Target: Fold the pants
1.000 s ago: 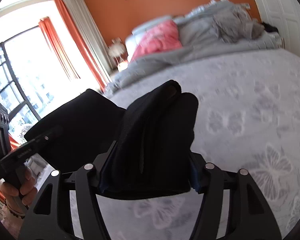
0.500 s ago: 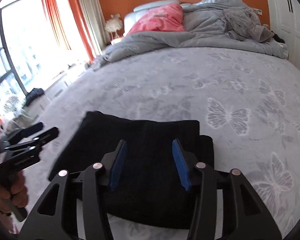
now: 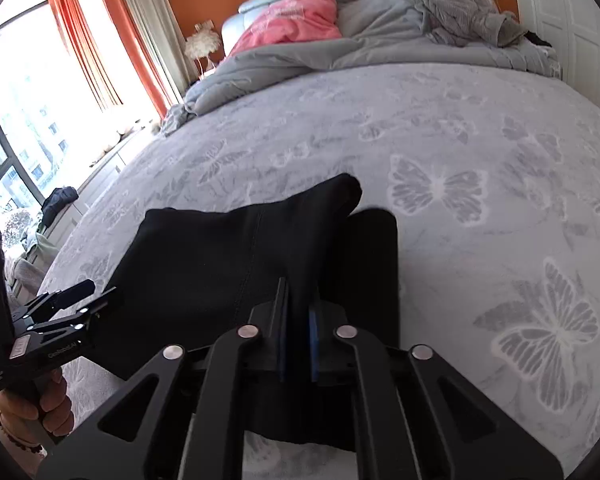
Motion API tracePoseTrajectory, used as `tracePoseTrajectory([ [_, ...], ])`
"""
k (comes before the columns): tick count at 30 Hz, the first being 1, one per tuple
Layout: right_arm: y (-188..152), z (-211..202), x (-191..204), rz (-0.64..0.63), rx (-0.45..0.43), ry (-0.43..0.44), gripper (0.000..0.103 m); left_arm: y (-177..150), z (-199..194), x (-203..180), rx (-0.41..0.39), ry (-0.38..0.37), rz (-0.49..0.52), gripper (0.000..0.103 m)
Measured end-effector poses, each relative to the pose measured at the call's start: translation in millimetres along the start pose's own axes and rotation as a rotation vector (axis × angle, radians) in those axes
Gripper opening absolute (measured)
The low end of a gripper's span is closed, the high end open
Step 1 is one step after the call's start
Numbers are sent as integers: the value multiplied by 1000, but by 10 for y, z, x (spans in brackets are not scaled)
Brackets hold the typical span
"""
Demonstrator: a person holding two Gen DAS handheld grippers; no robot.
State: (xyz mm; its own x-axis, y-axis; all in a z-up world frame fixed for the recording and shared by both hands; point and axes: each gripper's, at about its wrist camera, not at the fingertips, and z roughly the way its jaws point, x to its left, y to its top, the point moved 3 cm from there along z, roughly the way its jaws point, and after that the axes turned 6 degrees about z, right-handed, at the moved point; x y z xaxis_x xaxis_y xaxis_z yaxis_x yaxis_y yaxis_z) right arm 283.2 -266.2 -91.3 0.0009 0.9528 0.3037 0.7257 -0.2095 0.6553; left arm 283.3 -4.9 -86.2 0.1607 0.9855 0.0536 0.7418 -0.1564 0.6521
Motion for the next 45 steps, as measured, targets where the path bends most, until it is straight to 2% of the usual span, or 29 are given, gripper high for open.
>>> tracePoseTrajectory([
  [1,-41,127,-74,-2,36,-43,7,-8,-3,2,-3,4,2,73],
  [2,-114,271,-156,3,96,-60,19,-15,-1,4,-2,7,0,73],
  [4,-133,184,-224,65,68,-19,25,-33,20,11,14,8,-8,73],
  [5,-115,93,-220,84,61,-27,45,-46,25,20,24,9,-11,73],
  [6,-90,11,-201,85,45,-43,70,-59,20,26,28,7,-10,73],
  [8,-80,-99,-165,52,27,-43,85,-81,13,61,28,17,-11,78],
  [10,-146,-65,-158,27,56,-52,94,-111,27,116,34,20,-30,80],
  [13,-379,207,-254,75,165,-43,94,-206,170,235,85,-53,-137,85],
  [14,-472,296,-320,137,192,12,94,-252,239,270,112,-104,-185,85],
  [15,-512,309,-379,200,174,61,87,-301,303,311,129,-156,-238,85],
  [16,-498,286,-354,199,170,116,72,-344,341,346,131,-204,-285,81],
  [17,-442,223,-312,204,184,142,42,-358,355,361,127,-271,-314,58],
  [18,-377,128,-272,211,183,146,37,-346,340,355,131,-331,-324,49],
  [19,-328,29,-212,203,178,164,36,-315,270,372,124,-333,-327,35],
  [23,-410,-197,-99,136,171,163,38,-254,-56,400,123,-399,-336,32],
  [24,-506,-103,-150,123,192,116,44,-290,-70,394,139,-387,-330,33],
  [25,-594,25,-201,103,224,62,50,-332,-15,364,164,-361,-310,39],
  [26,-658,51,-276,119,209,45,66,-380,83,319,197,-326,-277,49],
  [27,-670,-23,-330,169,187,46,76,-441,148,285,221,-296,-261,52],
  [29,-619,-229,-271,163,206,28,74,-486,-5,307,169,-254,-271,56],
  [31,-547,-621,-136,76,82,-52,72,-431,-248,250,133,-159,-186,56],
  [33,-533,-962,44,5,3,-107,73,-405,-591,204,43,-71,-134,64],
  [34,-547,-1114,117,2,-34,-122,73,-403,-769,170,-2,-41,-120,70],
  [36,-629,-1401,270,17,-97,-121,78,-423,-1068,98,-50,-4,-107,72],
  [37,-691,-1504,340,19,-116,-126,81,-455,-1221,48,-67,1,-102,73],
  [38,-755,-1593,418,9,-137,-140,90,-480,-1345,17,-81,5,-100,77],
  [40,-948,-1756,542,-34,-181,-179,92,-611,-1609,-48,-120,26,-99,87],
  [43,-1348,-1915,654,-107,-270,-268,96,-927,-1872,-139,-190,86,-85,87],
  [45,-1607,-1906,643,-109,-276,-323,96,-1181,-1867,-204,-196,93,-55,92],
])
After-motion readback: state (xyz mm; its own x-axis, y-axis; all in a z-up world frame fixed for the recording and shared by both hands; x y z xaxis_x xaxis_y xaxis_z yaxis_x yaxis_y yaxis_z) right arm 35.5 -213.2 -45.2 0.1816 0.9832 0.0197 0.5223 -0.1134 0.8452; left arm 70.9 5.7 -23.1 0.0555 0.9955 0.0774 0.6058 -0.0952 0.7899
